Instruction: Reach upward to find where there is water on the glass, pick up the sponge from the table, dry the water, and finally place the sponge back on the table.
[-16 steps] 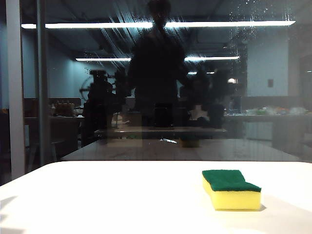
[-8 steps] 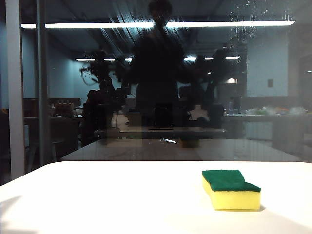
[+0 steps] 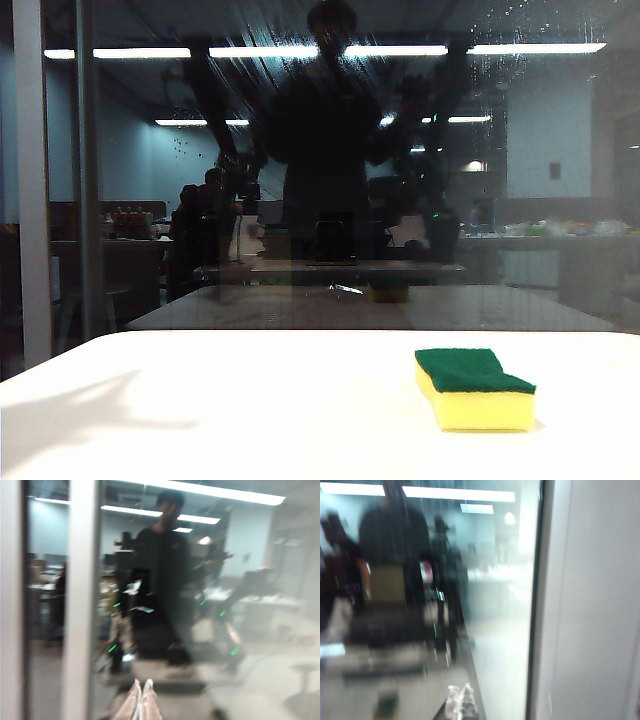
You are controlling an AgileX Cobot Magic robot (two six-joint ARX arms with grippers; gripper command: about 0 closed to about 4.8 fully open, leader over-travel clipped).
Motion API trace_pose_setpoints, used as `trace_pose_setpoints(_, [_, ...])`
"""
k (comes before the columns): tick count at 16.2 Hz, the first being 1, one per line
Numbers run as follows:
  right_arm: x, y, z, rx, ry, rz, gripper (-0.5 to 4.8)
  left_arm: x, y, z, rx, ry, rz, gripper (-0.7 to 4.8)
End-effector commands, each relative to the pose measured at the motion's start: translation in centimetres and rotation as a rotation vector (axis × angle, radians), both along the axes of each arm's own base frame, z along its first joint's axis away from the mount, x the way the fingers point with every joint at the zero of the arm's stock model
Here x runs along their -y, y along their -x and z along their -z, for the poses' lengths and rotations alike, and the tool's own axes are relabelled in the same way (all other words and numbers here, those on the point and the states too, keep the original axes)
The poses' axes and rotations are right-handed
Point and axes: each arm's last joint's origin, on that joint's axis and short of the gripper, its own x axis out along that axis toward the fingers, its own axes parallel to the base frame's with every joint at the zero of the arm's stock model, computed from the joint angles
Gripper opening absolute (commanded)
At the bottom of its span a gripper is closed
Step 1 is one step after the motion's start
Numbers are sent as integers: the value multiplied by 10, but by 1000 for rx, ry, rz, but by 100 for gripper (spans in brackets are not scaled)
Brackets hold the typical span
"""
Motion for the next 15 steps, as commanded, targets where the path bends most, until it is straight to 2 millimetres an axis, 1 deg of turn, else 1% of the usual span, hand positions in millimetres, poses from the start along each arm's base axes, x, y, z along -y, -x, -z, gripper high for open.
trace_pose_setpoints(1, [-2,-11,-64,34,6,-47,-5,3,-18,-44,26,24,115,-6])
trace_pose_setpoints(3, [-4,-29,-98,5,18,-93,-5,4,-32,-64,17,63,170,-6])
trace_pose_setpoints(5, [-6,-58,-127,-31,-11,-125,-5,4,-47,-84,21,60,171,-6])
trace_pose_setpoints(6, [-7,-69,-135,-40,-17,-141,-5,4,-53,-91,29,59,171,-6])
trace_pose_setpoints(8, [-8,-105,-152,-45,-62,-160,-5,3,-72,-111,51,56,171,-6])
trace_pose_setpoints(10, [-11,-138,-161,-82,-138,-239,-5,3,-94,-125,57,55,173,-6])
trace_pose_setpoints(12, [-13,-164,-162,-108,-162,-292,-5,4,-111,-130,37,47,198,-5])
trace_pose_setpoints(14, [-14,-179,-161,-111,-181,-307,-5,4,-123,-127,23,45,198,-5])
trace_pose_setpoints(15, [-14,-183,-161,-107,-180,-308,-5,4,-128,-126,18,33,193,-5])
